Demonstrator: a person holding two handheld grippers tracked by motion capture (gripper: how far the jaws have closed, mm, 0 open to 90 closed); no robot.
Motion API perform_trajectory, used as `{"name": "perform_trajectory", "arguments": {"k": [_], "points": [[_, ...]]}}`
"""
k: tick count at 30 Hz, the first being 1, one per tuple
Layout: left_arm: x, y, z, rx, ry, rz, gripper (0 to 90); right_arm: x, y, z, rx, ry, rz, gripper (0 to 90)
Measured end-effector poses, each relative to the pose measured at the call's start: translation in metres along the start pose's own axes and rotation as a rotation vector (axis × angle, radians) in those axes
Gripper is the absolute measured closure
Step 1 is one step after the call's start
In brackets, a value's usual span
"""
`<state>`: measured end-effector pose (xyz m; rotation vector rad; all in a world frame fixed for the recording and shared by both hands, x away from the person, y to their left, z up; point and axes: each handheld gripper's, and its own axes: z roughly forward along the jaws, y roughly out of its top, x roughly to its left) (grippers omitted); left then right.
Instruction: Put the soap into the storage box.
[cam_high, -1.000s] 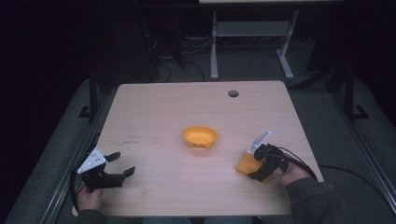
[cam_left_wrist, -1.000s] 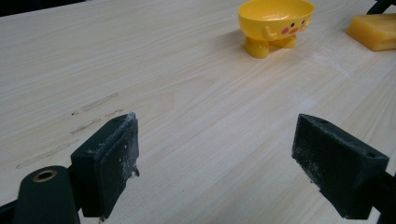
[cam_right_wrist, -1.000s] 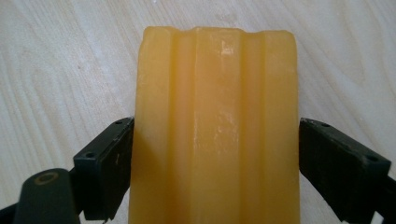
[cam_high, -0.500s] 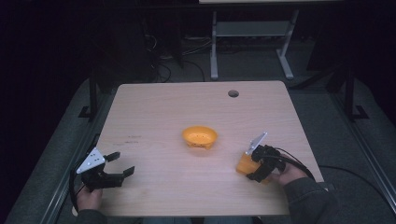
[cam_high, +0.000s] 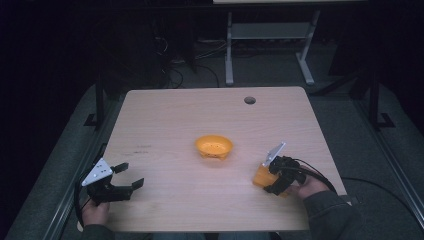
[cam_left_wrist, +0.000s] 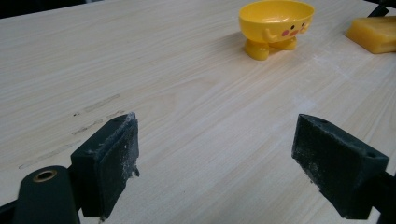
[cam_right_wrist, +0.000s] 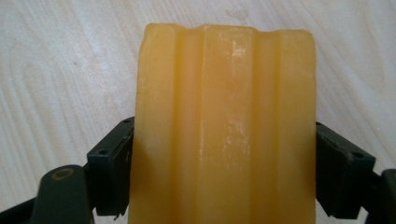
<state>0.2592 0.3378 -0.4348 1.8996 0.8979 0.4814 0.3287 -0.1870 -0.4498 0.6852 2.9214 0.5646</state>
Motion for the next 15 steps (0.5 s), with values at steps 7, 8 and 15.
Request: {"name": "perform_trajectory", "arguments": {"k": [7, 8, 15], "points": [[0.0, 0.0, 0.0, -0.003, 0.001, -0.004, 14.3, 0.001, 0.0, -0.003, -0.008, -0.011, -0.019, 20.5], [0.0, 0.0, -0.001, -0.005, 0.002, -0.005, 14.3, 0.001, 0.0, -0.005, -0.017, -0.01, -0.018, 20.5], [0.0, 0.0, -0.001, -0.008, 0.004, -0.009, 14.3, -0.002, 0.007, -0.018, -0.06, -0.011, -0.024, 20.5]]}}
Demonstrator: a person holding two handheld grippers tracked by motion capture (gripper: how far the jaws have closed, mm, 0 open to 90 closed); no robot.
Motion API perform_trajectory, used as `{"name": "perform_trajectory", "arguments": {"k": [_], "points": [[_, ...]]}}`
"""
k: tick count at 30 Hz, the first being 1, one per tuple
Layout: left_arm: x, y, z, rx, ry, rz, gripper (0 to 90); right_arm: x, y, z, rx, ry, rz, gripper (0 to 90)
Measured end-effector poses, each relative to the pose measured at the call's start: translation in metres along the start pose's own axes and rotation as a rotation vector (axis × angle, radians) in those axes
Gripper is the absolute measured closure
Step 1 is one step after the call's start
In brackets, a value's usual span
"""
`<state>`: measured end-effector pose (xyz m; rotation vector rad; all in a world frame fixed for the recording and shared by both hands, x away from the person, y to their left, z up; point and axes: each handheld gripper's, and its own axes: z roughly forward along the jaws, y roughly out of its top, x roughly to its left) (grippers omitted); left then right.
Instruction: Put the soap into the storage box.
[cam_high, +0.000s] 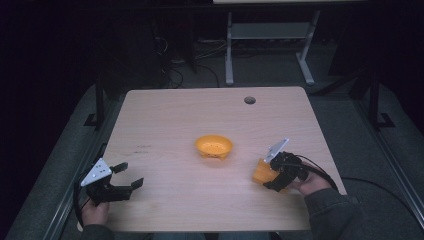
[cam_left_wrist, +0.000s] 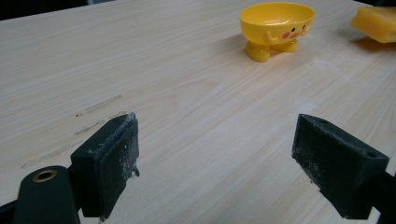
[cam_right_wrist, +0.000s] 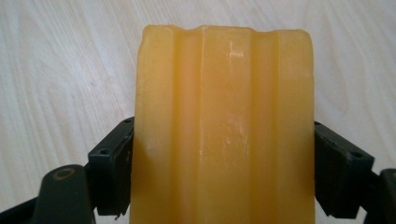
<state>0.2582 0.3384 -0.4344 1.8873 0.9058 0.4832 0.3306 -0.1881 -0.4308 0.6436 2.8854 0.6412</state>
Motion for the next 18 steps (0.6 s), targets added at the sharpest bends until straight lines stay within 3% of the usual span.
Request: {"name": "perform_trajectory", "arguments": {"k": [18], "points": [[0.001, 0.0, 0.0, -0.005, -0.001, -0.001, 14.3, -0.014, 0.017, -0.006, -0.014, 0.035, -0.013, 20.6]]}}
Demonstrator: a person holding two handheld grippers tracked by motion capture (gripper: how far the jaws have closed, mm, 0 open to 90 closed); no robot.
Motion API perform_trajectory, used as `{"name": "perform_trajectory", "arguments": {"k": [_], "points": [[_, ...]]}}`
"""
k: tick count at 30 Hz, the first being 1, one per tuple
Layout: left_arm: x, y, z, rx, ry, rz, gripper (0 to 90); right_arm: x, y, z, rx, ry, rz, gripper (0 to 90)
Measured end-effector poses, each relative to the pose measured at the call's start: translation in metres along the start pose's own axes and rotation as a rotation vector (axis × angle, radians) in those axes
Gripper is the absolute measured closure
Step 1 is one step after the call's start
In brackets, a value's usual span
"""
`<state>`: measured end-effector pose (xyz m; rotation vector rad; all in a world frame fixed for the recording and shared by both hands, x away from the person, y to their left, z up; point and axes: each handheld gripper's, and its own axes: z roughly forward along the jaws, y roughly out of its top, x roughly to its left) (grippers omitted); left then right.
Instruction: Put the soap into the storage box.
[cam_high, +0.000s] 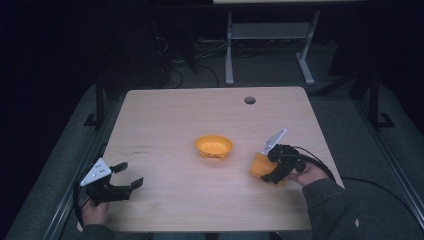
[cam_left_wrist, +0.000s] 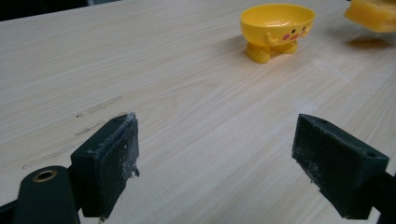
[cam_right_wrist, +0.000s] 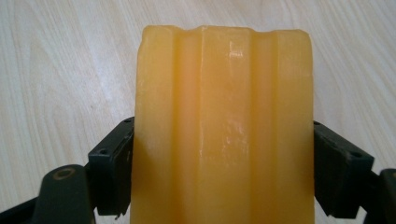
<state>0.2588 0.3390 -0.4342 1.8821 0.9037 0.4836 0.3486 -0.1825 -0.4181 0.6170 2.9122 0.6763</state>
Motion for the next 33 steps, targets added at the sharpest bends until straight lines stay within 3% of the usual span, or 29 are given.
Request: {"name": "perform_trajectory", "arguments": {"k": [30, 33], "points": [[0.0, 0.001, 0.001, 0.004, -0.004, 0.004, 14.3, -0.012, 0.024, -0.007, -0.019, 0.001, -0.038, 20.6], [0.0, 0.001, 0.0, 0.002, -0.004, 0.003, 14.3, -0.013, 0.026, -0.008, -0.039, 0.009, -0.046, 20.6]]}}
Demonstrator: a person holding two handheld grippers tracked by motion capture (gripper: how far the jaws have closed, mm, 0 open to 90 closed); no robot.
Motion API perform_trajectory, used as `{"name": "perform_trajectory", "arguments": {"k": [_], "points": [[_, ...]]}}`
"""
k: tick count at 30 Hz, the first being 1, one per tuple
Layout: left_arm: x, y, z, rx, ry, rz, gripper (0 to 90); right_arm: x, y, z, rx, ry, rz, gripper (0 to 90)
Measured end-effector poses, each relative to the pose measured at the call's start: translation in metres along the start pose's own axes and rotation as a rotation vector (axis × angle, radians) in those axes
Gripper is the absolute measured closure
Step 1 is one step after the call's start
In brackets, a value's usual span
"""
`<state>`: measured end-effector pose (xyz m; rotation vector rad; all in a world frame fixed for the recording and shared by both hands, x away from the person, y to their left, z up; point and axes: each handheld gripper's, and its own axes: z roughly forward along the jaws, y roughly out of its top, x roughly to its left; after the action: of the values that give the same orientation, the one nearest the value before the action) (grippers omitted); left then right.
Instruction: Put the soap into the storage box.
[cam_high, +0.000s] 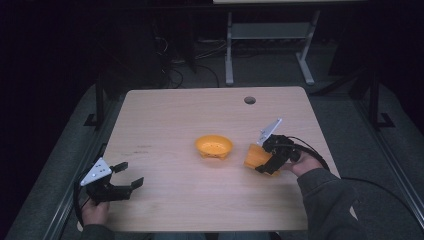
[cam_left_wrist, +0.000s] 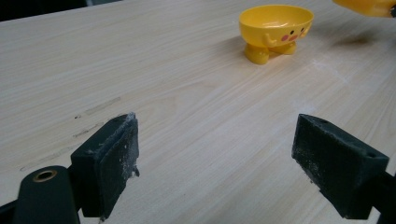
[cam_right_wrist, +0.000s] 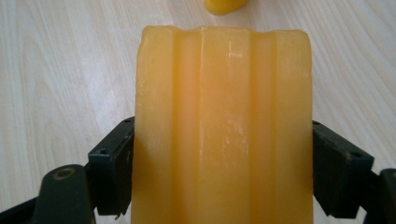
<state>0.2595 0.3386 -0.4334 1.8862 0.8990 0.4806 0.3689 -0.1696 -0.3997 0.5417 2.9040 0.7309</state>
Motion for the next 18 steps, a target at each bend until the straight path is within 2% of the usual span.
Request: {"name": "perform_trajectory", "arguments": {"k": [8, 12, 18], "points": [[0.0, 0.0, 0.0, -0.001, -0.001, -0.003, 14.3, -0.004, 0.012, 0.003, 0.02, 0.001, -0.02, 20.6], [0.0, 0.0, 0.0, -0.003, 0.0, -0.005, 14.3, -0.006, 0.015, 0.003, 0.004, 0.01, -0.016, 20.6], [0.0, 0.0, 0.0, -0.005, -0.001, -0.006, 14.3, -0.007, 0.026, 0.004, 0.014, 0.008, -0.034, 20.6]]}}
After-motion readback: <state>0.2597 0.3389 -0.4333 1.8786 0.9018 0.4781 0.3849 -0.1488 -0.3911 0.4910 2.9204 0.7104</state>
